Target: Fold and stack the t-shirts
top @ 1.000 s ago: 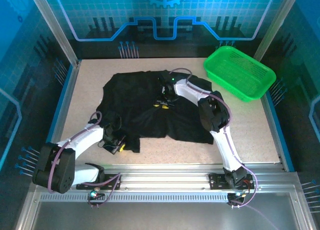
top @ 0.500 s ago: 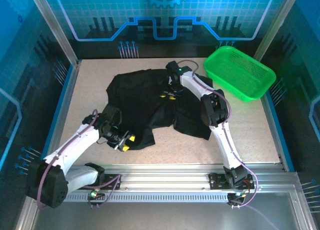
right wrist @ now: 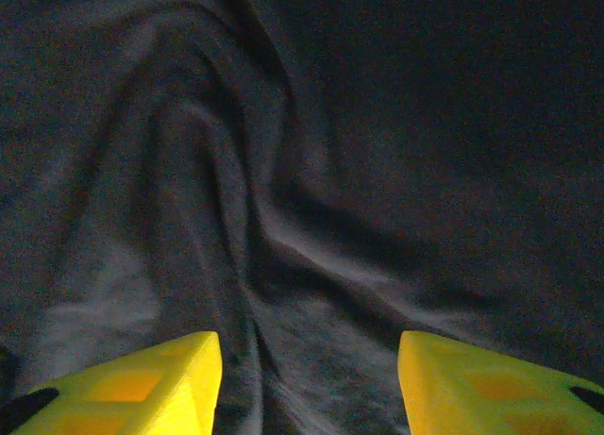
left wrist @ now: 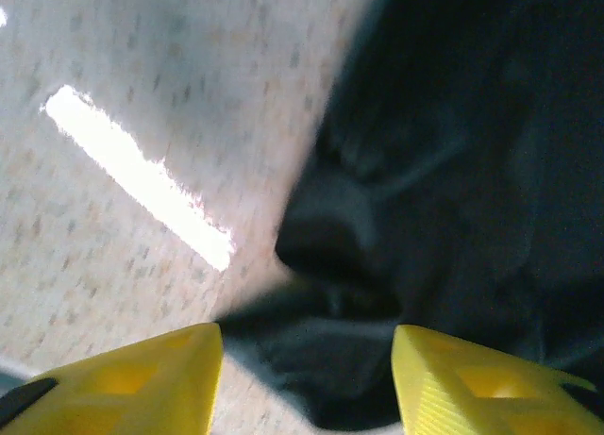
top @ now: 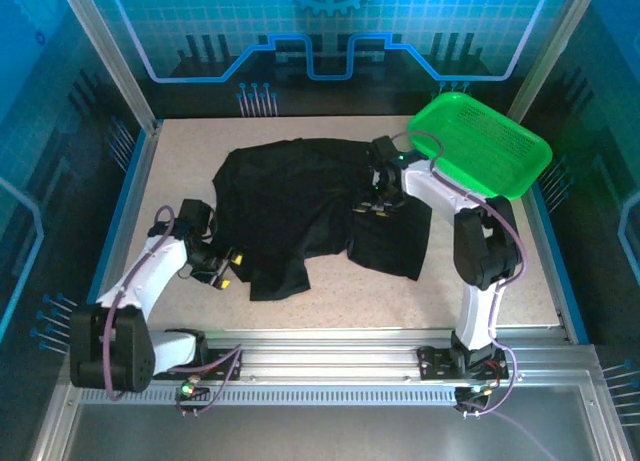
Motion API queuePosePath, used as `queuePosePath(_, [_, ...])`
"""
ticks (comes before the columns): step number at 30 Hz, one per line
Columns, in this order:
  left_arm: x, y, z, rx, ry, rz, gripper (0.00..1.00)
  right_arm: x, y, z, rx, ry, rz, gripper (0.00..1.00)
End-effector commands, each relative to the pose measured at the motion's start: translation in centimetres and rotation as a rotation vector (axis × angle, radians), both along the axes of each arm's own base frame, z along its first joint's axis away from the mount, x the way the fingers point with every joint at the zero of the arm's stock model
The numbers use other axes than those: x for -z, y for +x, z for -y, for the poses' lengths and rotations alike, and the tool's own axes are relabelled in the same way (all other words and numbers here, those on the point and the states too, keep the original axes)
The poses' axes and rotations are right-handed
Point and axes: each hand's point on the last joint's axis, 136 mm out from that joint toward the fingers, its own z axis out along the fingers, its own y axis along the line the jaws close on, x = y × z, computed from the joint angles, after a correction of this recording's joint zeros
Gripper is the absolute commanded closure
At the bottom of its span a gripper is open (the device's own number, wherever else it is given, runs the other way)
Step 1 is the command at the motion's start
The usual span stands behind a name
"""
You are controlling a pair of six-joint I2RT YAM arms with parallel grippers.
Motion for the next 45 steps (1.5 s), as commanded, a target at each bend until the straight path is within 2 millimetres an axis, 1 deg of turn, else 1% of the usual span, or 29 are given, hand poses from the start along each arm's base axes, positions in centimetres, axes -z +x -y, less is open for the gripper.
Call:
queuePosePath(1, [0.5, 4.8, -1.4, -0.015, 0.042, 0.13, 0.43, 1.8, -2.0, 1.5, 0.077, 0.01, -0.05, 0.47])
queuePosePath(2, [0.7, 5.5, -1.8, 0.0, 0.068, 0.126, 0.43, 2.0, -2.6, 2.0, 0.095, 0.0, -0.06, 0.46])
queuePosePath(4, [1.7, 5.8, -2.4, 0.029, 0.101, 0.077, 0.43, 2.5, -3.8, 3.3, 0.128, -0.037, -0.087, 0.46])
queuePosePath(5, [2.4, 5.7, -2.6, 0.043, 0.107, 0.05, 0.45, 2.7, -4.4, 4.1, 0.146, -0.059, -0.099, 0.47])
queuePosePath(8, [4.2, 4.7, -3.3, 0.071, 0.139, -0.039, 0.52, 3.5, -6.1, 6.5, 0.2, -0.13, -0.139, 0.47])
queuePosePath(10, [4.8, 4.7, -3.7, 0.075, 0.161, -0.053, 0.57, 3.9, -6.9, 7.6, 0.219, -0.156, -0.155, 0.48])
queuePosePath(11, [4.9, 5.0, -3.9, 0.074, 0.17, -0.042, 0.62, 4.2, -7.1, 8.0, 0.224, -0.165, -0.162, 0.48])
queuePosePath(13, [5.0, 5.9, -4.3, 0.074, 0.187, -0.02, 0.77, 5.0, -7.6, 8.7, 0.225, -0.182, -0.188, 0.48])
queuePosePath(15, [4.7, 7.3, -4.9, 0.083, 0.214, -0.002, 0.9, 6.2, -8.0, 9.5, 0.224, -0.201, -0.239, 0.48])
queuePosePath(17, [4.2, 8.7, -5.5, 0.095, 0.239, 0.014, 1.0, 7.4, -8.1, 10.4, 0.218, -0.219, -0.282, 0.49])
queuePosePath(18, [3.8, 9.4, -5.9, 0.097, 0.253, 0.024, 1.0, 7.4, -7.9, 11.0, 0.211, -0.25, -0.293, 0.49])
queuePosePath(20, [2.7, 10.8, -6.6, 0.105, 0.275, 0.049, 1.0, 7.4, -7.2, 11.7, 0.19, -0.283, -0.296, 0.5])
queuePosePath(21, [2.2, 11.3, -7.0, 0.116, 0.29, 0.049, 0.97, 7.2, -6.8, 12.0, 0.187, -0.293, -0.296, 0.5])
queuePosePath(23, [1.6, 11.7, -7.4, 0.14, 0.312, 0.037, 0.76, 6.6, -6.0, 12.3, 0.181, -0.3, -0.283, 0.5])
queuePosePath(26, [1.5, 11.0, -7.8, 0.167, 0.338, 0.005, 0.55, 5.4, -4.9, 12.2, 0.168, -0.3, -0.238, 0.5])
queuePosePath(27, [1.4, 10.6, -7.9, 0.172, 0.346, 0.002, 0.51, 4.9, -4.7, 12.2, 0.166, -0.3, -0.226, 0.49])
queuePosePath(31, [0.4, 8.3, -8.4, 0.18, 0.391, 0.017, 0.48, 2.8, -4.3, 12.1, 0.149, -0.328, -0.166, 0.48])
queuePosePath(32, [0.2, 7.8, -8.5, 0.184, 0.402, 0.022, 0.48, 2.3, -4.4, 12.0, 0.151, -0.328, -0.153, 0.48])
queuePosePath(34, [-0.1, 7.4, -8.5, 0.188, 0.405, 0.057, 0.51, 1.6, -4.6, 11.9, 0.154, -0.322, -0.128, 0.48])
queuePosePath(36, [0.0, 7.8, -8.0, 0.194, 0.383, 0.116, 0.54, 1.2, -4.7, 11.6, 0.154, -0.31, -0.105, 0.47])
queuePosePath(39, [0.4, 8.3, -7.4, 0.199, 0.349, 0.157, 0.53, 1.2, -5.1, 11.2, 0.144, -0.297, -0.098, 0.47])
queuePosePath(45, [2.4, 9.1, -6.5, 0.212, 0.301, 0.181, 0.53, 1.6, -5.7, 10.9, 0.158, -0.239, -0.103, 0.47])
